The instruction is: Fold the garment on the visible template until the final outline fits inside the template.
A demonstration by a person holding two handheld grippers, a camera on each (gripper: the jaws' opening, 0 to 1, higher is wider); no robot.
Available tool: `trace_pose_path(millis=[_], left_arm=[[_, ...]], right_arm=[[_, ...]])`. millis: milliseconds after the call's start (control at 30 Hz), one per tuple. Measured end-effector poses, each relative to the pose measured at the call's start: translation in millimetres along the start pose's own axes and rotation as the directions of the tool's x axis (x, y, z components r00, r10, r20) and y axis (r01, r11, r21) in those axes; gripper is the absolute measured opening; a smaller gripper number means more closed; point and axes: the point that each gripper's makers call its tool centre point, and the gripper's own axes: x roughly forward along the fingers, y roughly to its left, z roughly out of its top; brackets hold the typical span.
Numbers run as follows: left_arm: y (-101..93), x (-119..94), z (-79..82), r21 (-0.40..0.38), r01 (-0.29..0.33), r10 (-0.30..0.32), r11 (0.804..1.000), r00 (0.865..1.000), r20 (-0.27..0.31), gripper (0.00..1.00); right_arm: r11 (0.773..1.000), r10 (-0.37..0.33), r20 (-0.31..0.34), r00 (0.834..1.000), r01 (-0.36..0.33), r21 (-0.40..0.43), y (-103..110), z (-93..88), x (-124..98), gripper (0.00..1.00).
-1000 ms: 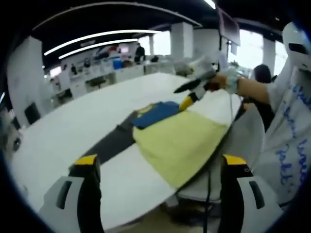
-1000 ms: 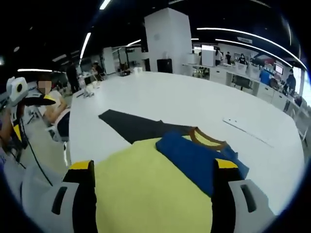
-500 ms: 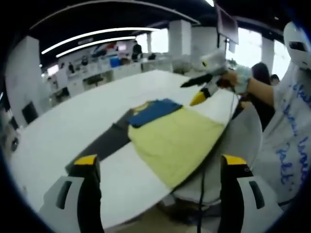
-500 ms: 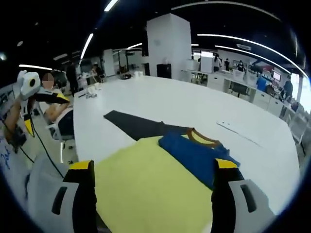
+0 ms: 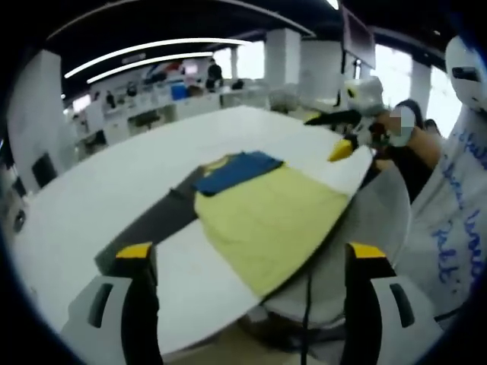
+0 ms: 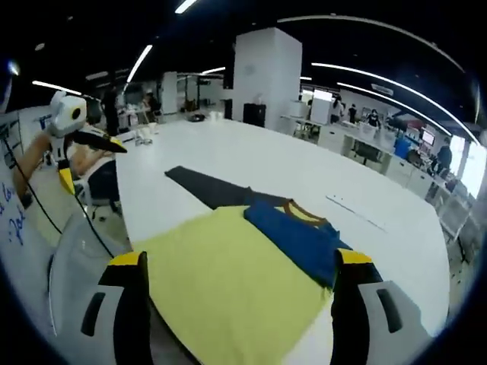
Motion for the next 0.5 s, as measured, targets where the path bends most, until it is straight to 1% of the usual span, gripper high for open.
trace_pose_path(millis=[167, 367, 500], left_arm=[[-2.8, 3, 1.3, 0.0, -0.003, 0.003, 1.0, 1.0, -0.003, 0.98], [-7.0, 7, 1.4, -0.008, -0.002, 0.002, 1.0, 1.0, -0.008, 0.98], [-10.4, 10, 2.8, -0.013, -0.003, 0.002, 1.0, 1.0, -0.009, 0.98]], right_arm=[[1.0, -0.015, 0.01, 1.0, 0.015, 0.008, 1, -2.4, -11, 1.0], [1.0, -0.002, 0.006, 1.0, 0.002, 0.017, 8, -9.9, -16, 1.0], [1.0, -0.011, 0.0, 1.0, 0.011, 0.011, 5, -14.8, -22, 1.0]])
